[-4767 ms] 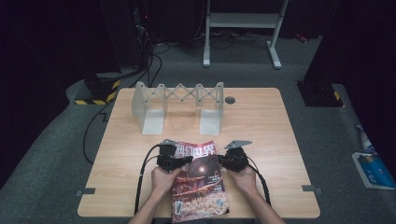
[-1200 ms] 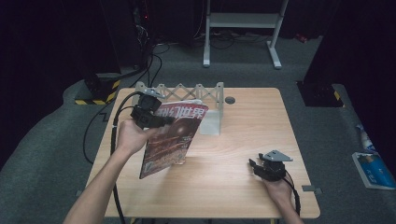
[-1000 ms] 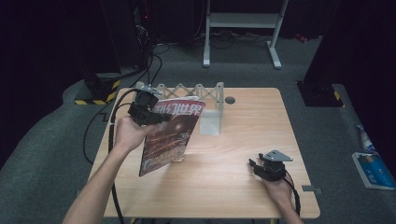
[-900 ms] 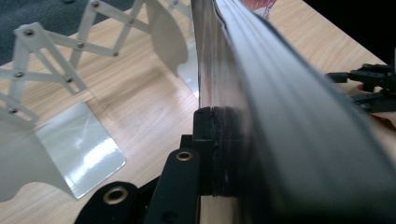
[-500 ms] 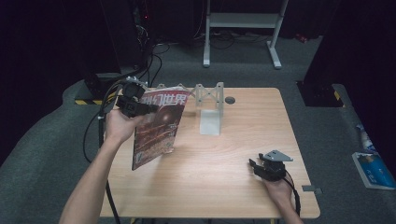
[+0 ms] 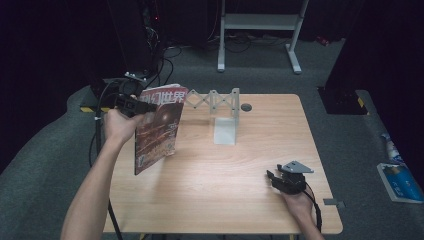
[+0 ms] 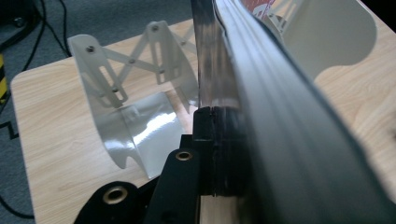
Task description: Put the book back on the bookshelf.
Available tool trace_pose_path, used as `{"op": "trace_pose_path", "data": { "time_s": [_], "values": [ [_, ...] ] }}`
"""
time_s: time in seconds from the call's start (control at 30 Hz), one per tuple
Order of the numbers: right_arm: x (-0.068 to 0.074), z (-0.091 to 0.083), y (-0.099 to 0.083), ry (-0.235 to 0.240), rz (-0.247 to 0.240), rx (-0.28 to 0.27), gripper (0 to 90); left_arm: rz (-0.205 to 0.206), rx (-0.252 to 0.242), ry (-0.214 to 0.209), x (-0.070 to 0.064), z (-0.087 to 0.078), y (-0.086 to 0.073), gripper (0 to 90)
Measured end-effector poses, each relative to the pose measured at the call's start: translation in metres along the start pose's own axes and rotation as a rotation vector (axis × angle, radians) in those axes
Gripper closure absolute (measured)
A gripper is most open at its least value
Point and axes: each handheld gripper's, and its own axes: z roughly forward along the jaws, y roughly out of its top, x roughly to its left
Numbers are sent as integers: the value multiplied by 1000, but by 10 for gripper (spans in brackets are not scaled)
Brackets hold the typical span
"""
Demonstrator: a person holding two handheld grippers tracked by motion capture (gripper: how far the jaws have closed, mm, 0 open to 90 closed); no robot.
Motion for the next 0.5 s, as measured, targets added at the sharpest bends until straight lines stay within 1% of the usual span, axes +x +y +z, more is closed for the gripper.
{"op": "trace_pose_path", "data": {
  "time_s": [0.1, 0.17, 0.27, 0.33, 0.4, 0.43, 0.47, 0.5],
  "values": [
    [0, 0, 0, -2, 0, -2, 478, -8, -2, 18, 4, -1, 1, 829],
    [1, 0, 0, -2, 0, -2, 478, -5, -1, 22, 6, -1, 1, 828],
    [1, 0, 0, -2, 1, -2, 478, -25, -3, 28, 11, -1, 1, 829],
    [0, 0, 0, -2, -1, -3, 478, -47, -19, 43, 16, -1, 1, 829],
    [0, 0, 0, -1, 1, -3, 478, -54, -24, 47, 17, -1, 1, 829],
    [0, 0, 0, -1, 1, -3, 477, -67, -40, 57, 20, -1, 1, 830],
    [0, 0, 0, -1, 1, -3, 477, -67, -40, 57, 20, -1, 1, 830],
    [0, 0, 0, 0, 2, -4, 477, -61, -45, 70, 22, -1, 1, 830]
  ]
}}
